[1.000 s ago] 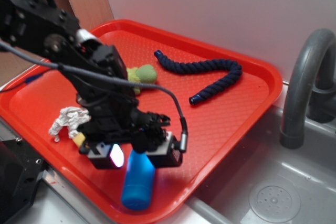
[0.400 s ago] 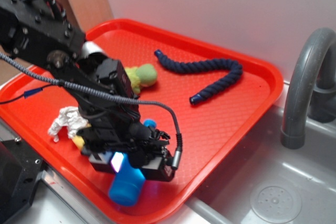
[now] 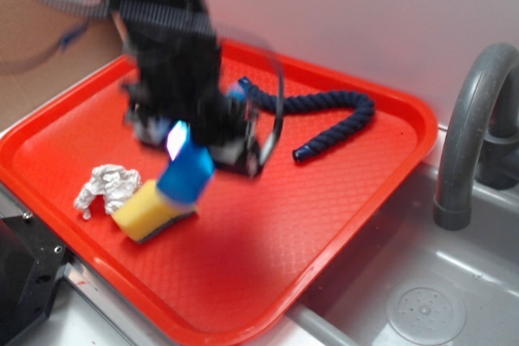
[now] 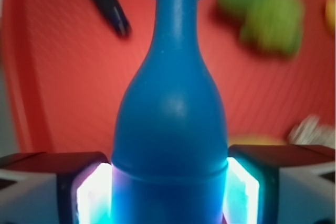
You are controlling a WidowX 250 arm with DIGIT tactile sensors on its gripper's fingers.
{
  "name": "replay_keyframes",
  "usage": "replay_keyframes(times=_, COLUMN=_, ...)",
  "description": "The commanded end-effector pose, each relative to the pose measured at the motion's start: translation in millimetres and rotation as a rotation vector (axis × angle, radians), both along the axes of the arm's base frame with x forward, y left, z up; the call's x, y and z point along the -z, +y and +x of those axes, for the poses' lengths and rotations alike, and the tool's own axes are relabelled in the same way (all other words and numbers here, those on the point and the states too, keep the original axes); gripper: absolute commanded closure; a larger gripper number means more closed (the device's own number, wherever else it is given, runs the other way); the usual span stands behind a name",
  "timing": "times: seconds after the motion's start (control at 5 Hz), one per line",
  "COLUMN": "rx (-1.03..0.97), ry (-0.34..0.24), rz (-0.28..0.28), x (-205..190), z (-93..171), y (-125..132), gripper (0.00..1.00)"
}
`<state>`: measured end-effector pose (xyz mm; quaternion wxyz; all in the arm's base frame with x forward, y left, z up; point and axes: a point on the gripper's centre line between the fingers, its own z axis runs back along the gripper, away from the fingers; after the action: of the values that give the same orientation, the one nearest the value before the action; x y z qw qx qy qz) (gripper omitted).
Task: Grab the blue bottle.
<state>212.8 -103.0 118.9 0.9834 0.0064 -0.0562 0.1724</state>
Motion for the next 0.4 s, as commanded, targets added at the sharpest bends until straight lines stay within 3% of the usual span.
replay_keyframes(times=0.0, rx=0.125, ry=-0.043, rz=0.025, x=-101, z=30, y=41, gripper=1.00)
replay_keyframes(times=0.2, rx=0.147, ry=-0.092, rz=0.033, x=-130, z=26, y=54, gripper=1.00)
